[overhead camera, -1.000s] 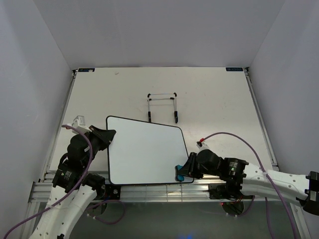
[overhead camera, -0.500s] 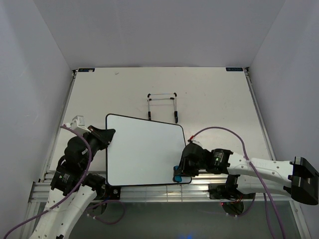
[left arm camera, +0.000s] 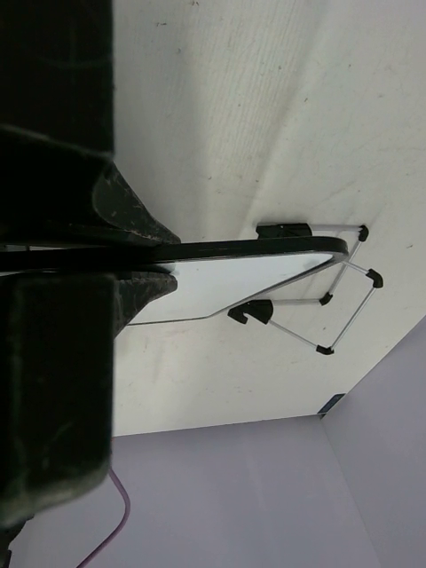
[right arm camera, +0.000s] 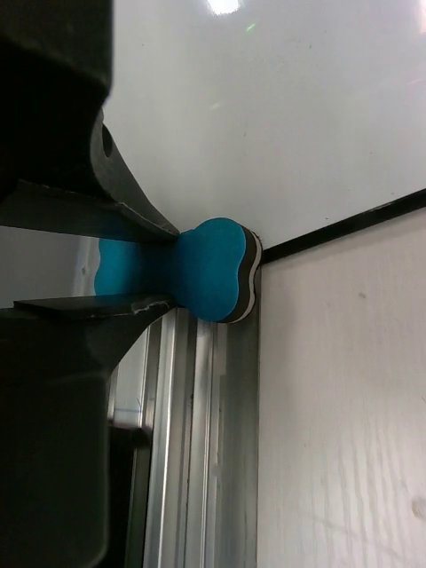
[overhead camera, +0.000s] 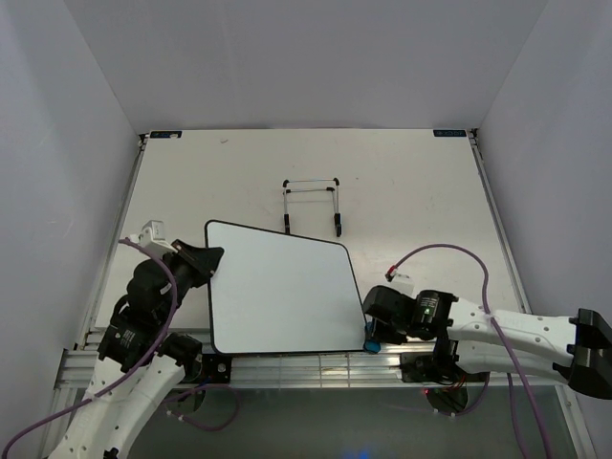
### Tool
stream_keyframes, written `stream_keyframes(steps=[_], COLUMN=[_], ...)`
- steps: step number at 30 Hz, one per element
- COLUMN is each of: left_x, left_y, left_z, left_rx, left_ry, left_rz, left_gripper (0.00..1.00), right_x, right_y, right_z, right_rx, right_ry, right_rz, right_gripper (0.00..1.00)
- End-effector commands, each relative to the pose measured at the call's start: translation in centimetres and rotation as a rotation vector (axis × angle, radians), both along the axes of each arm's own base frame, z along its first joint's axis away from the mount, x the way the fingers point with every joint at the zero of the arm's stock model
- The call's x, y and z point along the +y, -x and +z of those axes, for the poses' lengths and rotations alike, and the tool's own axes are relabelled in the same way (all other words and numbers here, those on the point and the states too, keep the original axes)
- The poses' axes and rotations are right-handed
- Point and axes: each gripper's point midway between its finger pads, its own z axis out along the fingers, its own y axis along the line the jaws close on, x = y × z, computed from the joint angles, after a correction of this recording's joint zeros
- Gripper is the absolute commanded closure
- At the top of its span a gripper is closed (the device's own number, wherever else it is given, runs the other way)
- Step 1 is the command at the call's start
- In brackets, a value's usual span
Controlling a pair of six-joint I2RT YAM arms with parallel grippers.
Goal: Erase the whiteboard
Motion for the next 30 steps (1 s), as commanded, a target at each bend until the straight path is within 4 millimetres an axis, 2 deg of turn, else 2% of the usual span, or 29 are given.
stream_keyframes(steps=[1,7,10,12,14,15,16,19,20,21,24,25,29,30], left_x=[1.9,1.2,0.4,0.1,-0.1,-0.1,-0.2,-0.2,-0.1,0.0,0.0,0.0,0.1,0.1], left_y=[-0.7,-0.8,-0.7,-0.7,-0.6,-0.6,-0.6,-0.5,-0.5,-0.5,-0.6,-0.6,-0.8,-0.8], left_z=[-1.5,-1.9,-2.6,-2.8,-3.2,-3.1,-3.2,-3.2,-3.2,-3.2,-3.3,-3.4,-3.6,-3.6], left_rx=[0.024,0.033,0.049,0.055,0.064,0.062,0.063,0.065,0.064,0.065,0.066,0.070,0.080,0.082], left_ry=[-0.155,-0.133,-0.111,-0.095,-0.086,-0.081,-0.079,-0.084,-0.087,-0.088,-0.084,-0.087,-0.088,-0.088], left_rz=[0.066,0.039,0.007,-0.002,-0.010,-0.012,-0.014,-0.017,-0.013,-0.012,-0.009,-0.005,0.004,0.006], left_gripper=[1.00,1.00,1.00,1.00,1.00,1.00,1.00,1.00,1.00,1.00,1.00,1.00,1.00,1.00], right_x=[-2.9,-1.3,0.8,3.1,5.7,6.8,8.1,11.7,13.1,15.4,18.5,19.4,19.9,19.6], right_y=[-2.2,-4.4,-6.4,-7.5,-9.8,-10.0,-11.2,-12.1,-12.1,-11.4,-8.6,-8.4,-7.4,-6.8], right_z=[1.0,3.9,6.1,7.0,9.5,9.2,10.8,12.4,13.8,15.0,16.4,17.3,16.0,14.9], right_rx=[-0.139,-0.243,-0.315,-0.328,-0.394,-0.370,-0.396,-0.411,-0.427,-0.432,-0.427,-0.459,-0.455,-0.439], right_ry=[0.057,0.037,0.023,-0.010,-0.071,-0.080,-0.121,-0.198,-0.251,-0.360,-0.572,-0.620,-0.605,-0.594], right_rz=[-0.088,-0.027,0.057,0.114,0.179,0.221,0.236,0.355,0.394,0.479,0.632,0.657,0.719,0.734], right_gripper=[0.92,0.92,0.92,0.92,0.92,0.92,0.92,0.92,0.92,0.92,0.92,0.92,0.92,0.92])
